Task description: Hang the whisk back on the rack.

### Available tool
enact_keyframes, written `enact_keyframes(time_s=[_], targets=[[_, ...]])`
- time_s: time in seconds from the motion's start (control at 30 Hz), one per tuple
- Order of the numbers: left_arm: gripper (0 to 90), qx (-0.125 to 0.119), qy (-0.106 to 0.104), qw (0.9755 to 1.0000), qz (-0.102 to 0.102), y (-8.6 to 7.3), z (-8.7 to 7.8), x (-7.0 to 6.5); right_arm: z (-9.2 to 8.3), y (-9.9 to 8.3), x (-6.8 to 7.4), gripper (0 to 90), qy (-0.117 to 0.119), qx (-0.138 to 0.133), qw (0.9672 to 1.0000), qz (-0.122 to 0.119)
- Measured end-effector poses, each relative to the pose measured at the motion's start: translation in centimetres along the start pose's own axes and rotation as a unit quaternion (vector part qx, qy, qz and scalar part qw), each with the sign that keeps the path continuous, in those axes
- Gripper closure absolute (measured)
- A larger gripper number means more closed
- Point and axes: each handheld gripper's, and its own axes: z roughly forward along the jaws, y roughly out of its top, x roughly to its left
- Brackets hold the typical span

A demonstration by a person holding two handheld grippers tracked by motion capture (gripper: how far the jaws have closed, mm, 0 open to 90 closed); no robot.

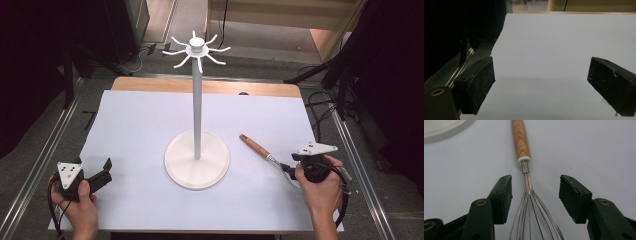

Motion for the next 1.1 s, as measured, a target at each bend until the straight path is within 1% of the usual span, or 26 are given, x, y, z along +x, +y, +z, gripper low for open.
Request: enact_keyframes(time_s=[0.03, 0.1, 0.13, 0.27, 0.3, 0.37, 0.4, 0.43, 0.47, 0.5, 0.57, 0.63, 0.8, 0.83, 0.87, 0.97, 1.0, 1.1], targets=[[8.2, 0.000, -0.001, 1.0000, 0.000, 0.0, 0.0, 0.0, 0.1, 0.3, 0.1, 45.1, 0.001, 0.009, 1.0000, 0.000], [8.1, 0.002, -0.001, 1.0000, -0.001, 0.0, 0.0, 0.1, 0.4, 0.9, 0.2, 44.9, 0.008, 0.020, 0.9997, -0.008], [8.1, 0.002, -0.001, 1.0000, -0.002, 0.0, 0.0, 0.1, 0.6, 1.3, 0.3, 44.5, 0.009, 0.029, 0.9995, -0.013], [8.2, 0.002, -0.001, 1.0000, -0.001, 0.0, 0.0, 0.1, 1.1, 2.4, 0.4, 42.6, 0.010, 0.049, 0.9984, -0.028], [8.1, 0.002, -0.002, 1.0000, -0.002, 0.0, 0.0, 0.0, 1.2, 2.7, 0.4, 42.9, 0.009, 0.054, 0.9980, -0.031], [8.1, 0.002, -0.002, 1.0000, -0.002, 0.0, 0.0, 0.1, 1.6, 3.1, 0.5, 46.0, 0.017, 0.071, 0.9966, -0.038], [8.2, 0.002, -0.001, 1.0000, -0.004, 0.0, 0.0, 0.1, 1.8, 3.3, 0.5, 46.7, 0.014, 0.077, 0.9959, -0.044], [8.2, 0.002, -0.002, 1.0000, -0.004, 0.0, 0.0, 0.1, 1.9, 3.5, 0.6, 47.4, 0.012, 0.083, 0.9955, -0.044], [8.2, 0.002, -0.002, 1.0000, -0.004, 0.0, 0.0, 0.1, 2.0, 3.7, 0.6, 49.5, 0.014, 0.087, 0.9952, -0.044], [8.1, 0.002, -0.002, 1.0000, -0.004, 0.0, 0.0, 0.1, 2.1, 3.8, 0.7, 50.5, 0.021, 0.092, 0.9947, -0.040], [8.2, 0.002, -0.001, 1.0000, -0.004, 0.0, 0.0, 0.1, 2.4, 4.1, 0.7, 51.7, 0.024, 0.099, 0.9939, -0.042], [8.2, 0.002, -0.002, 1.0000, -0.003, 0.0, 0.0, 0.1, 2.7, 4.5, 0.8, 53.3, 0.033, 0.109, 0.9927, -0.041], [8.1, 0.001, -0.002, 1.0000, -0.002, 0.0, 0.0, 0.1, 3.5, 5.3, 1.1, 54.1, 0.033, 0.131, 0.9896, -0.049], [8.2, 0.002, -0.002, 1.0000, -0.001, 0.0, 0.0, 0.0, 3.7, 5.5, 1.2, 54.3, 0.034, 0.136, 0.9887, -0.054], [8.2, 0.001, -0.002, 1.0000, -0.001, 0.0, 0.0, 0.0, 3.9, 5.7, 1.3, 54.4, 0.035, 0.143, 0.9877, -0.053], [8.2, 0.002, -0.002, 1.0000, -0.001, 0.0, 0.0, 0.1, 4.3, 6.2, 1.5, 54.8, 0.034, 0.156, 0.9854, -0.058], [8.2, 0.002, -0.001, 1.0000, -0.002, 0.0, 0.0, 0.1, 4.4, 6.3, 1.5, 55.0, 0.036, 0.156, 0.9851, -0.062], [8.1, 0.002, 0.000, 1.0000, -0.003, 0.0, 0.0, 0.1, 4.8, 6.8, 1.6, 56.7, 0.039, 0.169, 0.9829, -0.063]])
